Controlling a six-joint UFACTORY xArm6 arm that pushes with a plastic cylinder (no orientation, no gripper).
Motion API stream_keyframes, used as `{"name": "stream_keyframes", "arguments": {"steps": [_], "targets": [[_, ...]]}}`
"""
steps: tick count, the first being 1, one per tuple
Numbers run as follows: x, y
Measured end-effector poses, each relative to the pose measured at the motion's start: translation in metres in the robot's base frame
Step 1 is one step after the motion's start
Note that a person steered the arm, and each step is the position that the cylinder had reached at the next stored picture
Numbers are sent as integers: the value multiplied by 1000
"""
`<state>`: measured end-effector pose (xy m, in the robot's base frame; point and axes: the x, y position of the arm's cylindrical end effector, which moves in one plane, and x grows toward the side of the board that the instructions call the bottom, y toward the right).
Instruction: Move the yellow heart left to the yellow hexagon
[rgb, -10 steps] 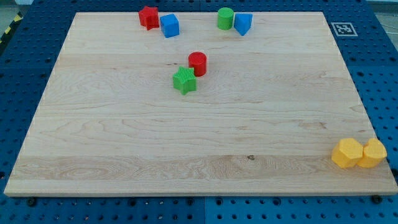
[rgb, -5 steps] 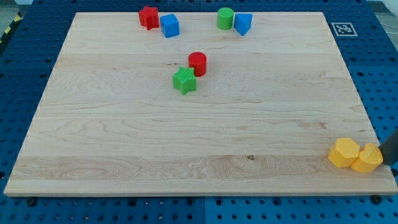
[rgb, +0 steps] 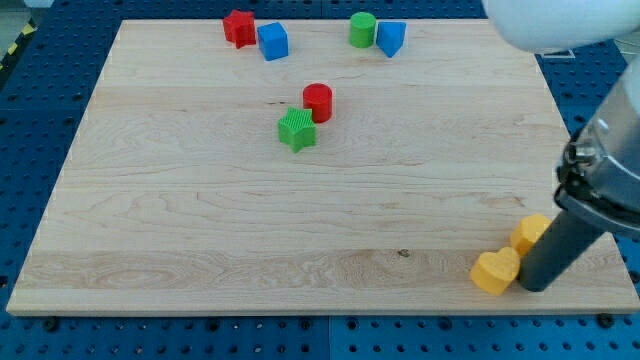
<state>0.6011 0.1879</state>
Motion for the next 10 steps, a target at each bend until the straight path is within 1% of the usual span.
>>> {"name": "stream_keyframes", "arguments": {"steps": [4, 6, 7, 9, 10], "targets": [[0, -103], [0, -145], [0, -157], [2, -160], [2, -142]]}}
